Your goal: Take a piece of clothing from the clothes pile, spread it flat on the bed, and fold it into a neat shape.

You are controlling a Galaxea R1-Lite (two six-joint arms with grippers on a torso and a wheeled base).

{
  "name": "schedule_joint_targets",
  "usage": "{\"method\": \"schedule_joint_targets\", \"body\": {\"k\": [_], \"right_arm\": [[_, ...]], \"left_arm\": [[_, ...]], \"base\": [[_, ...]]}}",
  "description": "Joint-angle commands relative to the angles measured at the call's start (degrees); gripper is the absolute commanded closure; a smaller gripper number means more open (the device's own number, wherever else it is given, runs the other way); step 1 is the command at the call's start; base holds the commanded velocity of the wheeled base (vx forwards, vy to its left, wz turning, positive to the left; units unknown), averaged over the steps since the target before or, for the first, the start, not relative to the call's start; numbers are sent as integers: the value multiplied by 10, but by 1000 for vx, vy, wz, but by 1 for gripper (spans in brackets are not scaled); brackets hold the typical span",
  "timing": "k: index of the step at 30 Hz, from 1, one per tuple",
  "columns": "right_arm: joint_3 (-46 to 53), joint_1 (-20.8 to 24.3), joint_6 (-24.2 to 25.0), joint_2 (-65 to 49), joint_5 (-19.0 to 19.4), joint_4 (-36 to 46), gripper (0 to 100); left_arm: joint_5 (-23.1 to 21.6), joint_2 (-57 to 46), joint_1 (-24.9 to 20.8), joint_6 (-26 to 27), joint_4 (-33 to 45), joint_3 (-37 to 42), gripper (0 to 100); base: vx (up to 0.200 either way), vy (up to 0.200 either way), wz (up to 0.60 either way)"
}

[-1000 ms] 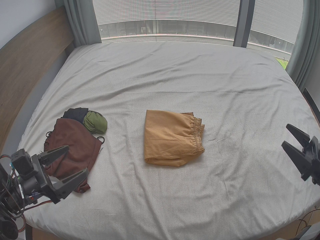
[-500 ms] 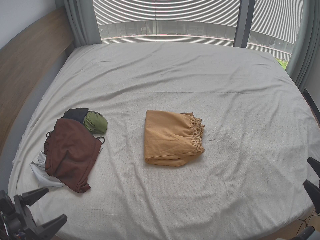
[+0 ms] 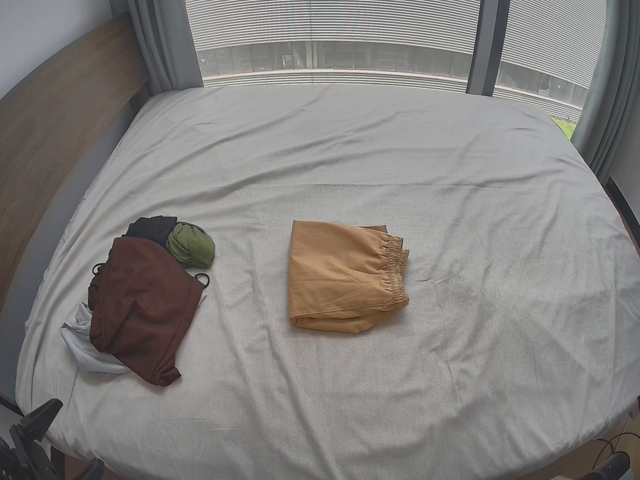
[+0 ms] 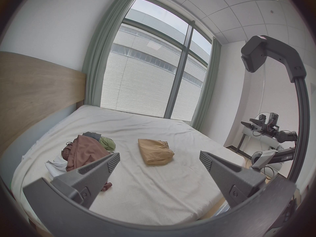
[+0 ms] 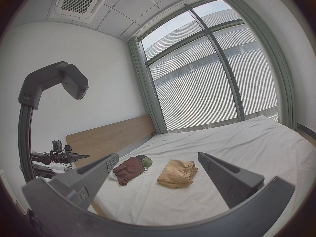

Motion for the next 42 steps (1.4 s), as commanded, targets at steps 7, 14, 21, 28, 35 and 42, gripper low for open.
{"method": "schedule_joint_targets", "body": {"k": [7,14,21,28,35,42], "right_arm": [[28,-6,-9,-133,-6,126,0],[79,-6,-112,-133,-131,125,0],[94,-7,-155,-133,-340,186,0],[94,-4,-159,-133,-330,205,0],[94,-4,-163,-133,-323,205,0],[94,-5,-161,-133,-322,205,0]], "left_arm": [[5,-74,33,36,59,23,0],[40,-74,33,64,55,23,0],[139,-74,33,74,56,23,0],[184,-74,34,111,55,23,0],[214,-73,34,121,56,23,0],[207,-73,33,110,57,23,0]], "base": [[0,0,0],[0,0,0],[0,0,0],[0,0,0],[0,0,0],[0,0,0]]}}
